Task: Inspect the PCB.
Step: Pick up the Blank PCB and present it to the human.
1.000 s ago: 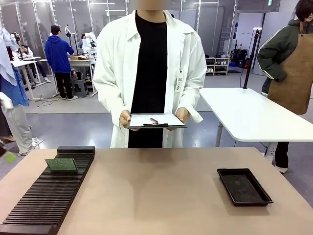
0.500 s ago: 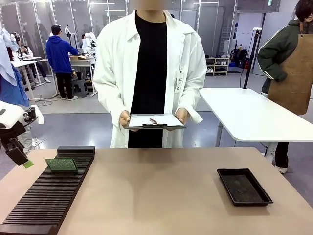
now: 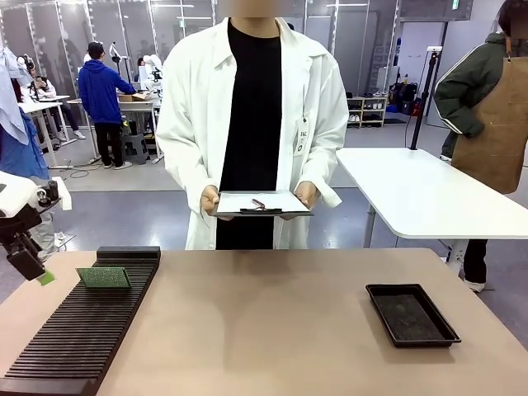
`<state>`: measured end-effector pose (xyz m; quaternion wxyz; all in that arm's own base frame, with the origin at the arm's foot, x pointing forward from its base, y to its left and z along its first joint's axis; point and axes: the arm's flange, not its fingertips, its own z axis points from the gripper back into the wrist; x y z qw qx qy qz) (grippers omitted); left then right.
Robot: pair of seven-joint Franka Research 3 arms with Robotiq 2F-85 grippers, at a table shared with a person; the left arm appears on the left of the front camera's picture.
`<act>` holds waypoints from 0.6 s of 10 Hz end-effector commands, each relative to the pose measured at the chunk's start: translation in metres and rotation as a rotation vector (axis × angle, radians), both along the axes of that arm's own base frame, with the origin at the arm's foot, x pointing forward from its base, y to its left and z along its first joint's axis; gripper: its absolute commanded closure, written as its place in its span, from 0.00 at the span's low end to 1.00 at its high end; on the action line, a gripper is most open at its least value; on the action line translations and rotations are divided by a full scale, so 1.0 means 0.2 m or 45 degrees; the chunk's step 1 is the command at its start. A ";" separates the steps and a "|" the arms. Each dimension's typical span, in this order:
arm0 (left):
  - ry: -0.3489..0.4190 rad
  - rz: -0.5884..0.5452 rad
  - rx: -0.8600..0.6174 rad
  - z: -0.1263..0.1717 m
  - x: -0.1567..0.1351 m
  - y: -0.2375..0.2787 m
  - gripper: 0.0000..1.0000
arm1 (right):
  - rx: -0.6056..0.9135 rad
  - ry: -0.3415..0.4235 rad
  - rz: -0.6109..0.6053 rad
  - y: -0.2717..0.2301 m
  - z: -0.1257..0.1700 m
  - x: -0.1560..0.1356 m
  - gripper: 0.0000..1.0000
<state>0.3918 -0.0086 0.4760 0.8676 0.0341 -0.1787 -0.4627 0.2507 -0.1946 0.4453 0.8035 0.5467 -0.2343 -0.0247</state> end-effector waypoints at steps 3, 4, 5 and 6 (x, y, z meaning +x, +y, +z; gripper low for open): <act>-0.001 -0.408 0.229 -0.01 0.15 0.04 0.00 | 0.008 -0.029 0.006 -0.01 0.00 0.00 0.00; -0.073 -0.546 0.284 -0.05 0.22 0.04 0.00 | 0.008 -0.029 0.006 -0.01 0.00 0.00 0.00; -0.123 -0.632 0.351 -0.09 0.28 0.04 0.00 | 0.008 -0.029 0.006 -0.01 0.00 0.00 0.00; -0.163 -0.684 0.365 -0.13 0.35 0.02 0.00 | 0.008 -0.029 0.006 -0.01 0.00 0.00 0.00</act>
